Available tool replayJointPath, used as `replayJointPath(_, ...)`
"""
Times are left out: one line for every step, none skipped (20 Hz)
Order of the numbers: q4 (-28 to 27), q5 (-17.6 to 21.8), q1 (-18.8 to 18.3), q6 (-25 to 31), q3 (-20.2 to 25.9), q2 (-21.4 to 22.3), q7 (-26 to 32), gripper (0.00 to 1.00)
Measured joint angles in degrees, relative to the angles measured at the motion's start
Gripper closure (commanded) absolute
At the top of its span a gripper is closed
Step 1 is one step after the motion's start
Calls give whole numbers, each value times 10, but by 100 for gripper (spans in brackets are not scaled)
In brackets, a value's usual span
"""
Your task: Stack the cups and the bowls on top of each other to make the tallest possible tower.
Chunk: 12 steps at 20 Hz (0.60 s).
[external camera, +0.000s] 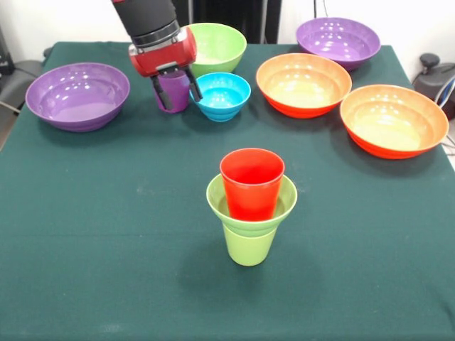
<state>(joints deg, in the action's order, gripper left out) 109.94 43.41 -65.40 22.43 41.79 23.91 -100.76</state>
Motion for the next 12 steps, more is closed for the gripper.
replayJointPath(0, 4, -3, 0, 3, -3, 0, 0)
replayJointPath(0, 6, -4, 0, 4, -4, 0, 0)
replayJointPath(0, 7, -4, 0, 5, -4, 0, 0)
replayJointPath(1, 11, -5, 0, 7, -5, 0, 0)
replayJointPath(1, 12, -4, 0, 7, -5, 0, 0)
replayJointPath(1, 15, -3, 0, 7, -5, 0, 0)
replayJointPath(1, 18, -2, 0, 7, -5, 0, 0)
replayJointPath(1, 21, 1, 0, 7, -5, 0, 0)
replayJointPath(1, 23, 3, 0, 7, -5, 0, 0)
replayJointPath(1, 26, 7, 0, 7, -5, 0, 0)
replayJointPath(1, 30, 13, 0, 8, -5, 0, 0)
replayJointPath(1, 30, 15, 0, 8, -5, 0, 0)
